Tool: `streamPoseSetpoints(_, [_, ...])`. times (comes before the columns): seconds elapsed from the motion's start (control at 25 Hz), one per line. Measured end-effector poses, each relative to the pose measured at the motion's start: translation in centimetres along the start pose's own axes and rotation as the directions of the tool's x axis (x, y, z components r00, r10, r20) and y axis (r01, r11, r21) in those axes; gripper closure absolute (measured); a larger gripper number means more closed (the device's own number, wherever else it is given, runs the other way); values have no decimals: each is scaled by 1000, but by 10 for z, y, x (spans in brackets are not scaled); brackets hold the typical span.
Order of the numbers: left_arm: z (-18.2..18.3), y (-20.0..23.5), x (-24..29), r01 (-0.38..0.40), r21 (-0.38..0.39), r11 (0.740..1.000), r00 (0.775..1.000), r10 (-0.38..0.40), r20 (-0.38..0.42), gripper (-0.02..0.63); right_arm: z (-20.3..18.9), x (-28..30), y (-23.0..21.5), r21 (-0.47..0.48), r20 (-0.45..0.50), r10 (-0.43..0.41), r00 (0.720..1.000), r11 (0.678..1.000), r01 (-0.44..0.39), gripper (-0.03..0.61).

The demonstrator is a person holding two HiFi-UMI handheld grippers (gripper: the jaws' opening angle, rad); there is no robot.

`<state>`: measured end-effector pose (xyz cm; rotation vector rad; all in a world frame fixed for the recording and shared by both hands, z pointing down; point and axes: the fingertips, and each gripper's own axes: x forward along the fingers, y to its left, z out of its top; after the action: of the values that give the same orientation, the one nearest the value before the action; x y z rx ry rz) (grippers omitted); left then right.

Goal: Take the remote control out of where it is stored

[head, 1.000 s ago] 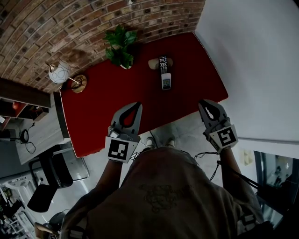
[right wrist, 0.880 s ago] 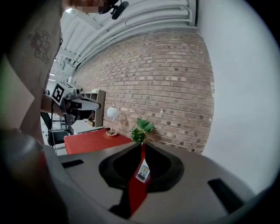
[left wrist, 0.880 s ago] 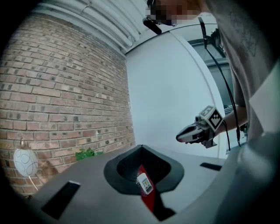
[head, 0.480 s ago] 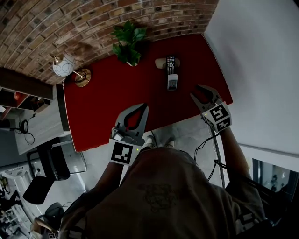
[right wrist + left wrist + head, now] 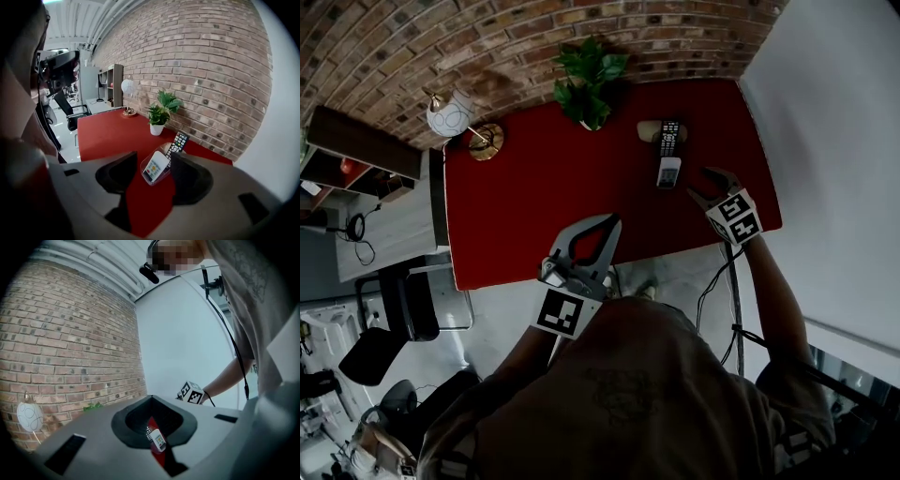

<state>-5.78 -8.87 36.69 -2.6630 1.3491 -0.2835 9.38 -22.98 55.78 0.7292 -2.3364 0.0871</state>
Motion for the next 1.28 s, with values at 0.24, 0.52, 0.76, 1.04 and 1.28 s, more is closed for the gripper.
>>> streamPoseSetpoints(0.24, [-3, 5, 1, -3, 9, 1000, 1000, 3, -1, 603, -15, 51, 0, -53, -101, 53, 993, 997, -59, 357])
streamPoseSetpoints(0.52, [-10, 3, 5, -4, -16, 1000, 1000, 4, -25, 603, -27, 84, -14, -102, -178, 75, 981, 990, -94, 357])
streamPoseSetpoints(0.76, [-14, 4, -1, -16, -26, 1000, 999, 15, -45, 603, -31, 105, -23, -145, -227, 75, 971, 983, -110, 357])
streamPoseSetpoints(1.04, [-21, 6, -10, -41, -40, 998, 997, 38, -65, 603, -46, 128, -21, -146, -314, 119, 942, 974, -171, 357])
streamPoseSetpoints(1.28, [-25, 5, -16, -45, -40, 998, 996, 42, -82, 603, -55, 138, -21, -139, -364, 140, 921, 969, -202, 359])
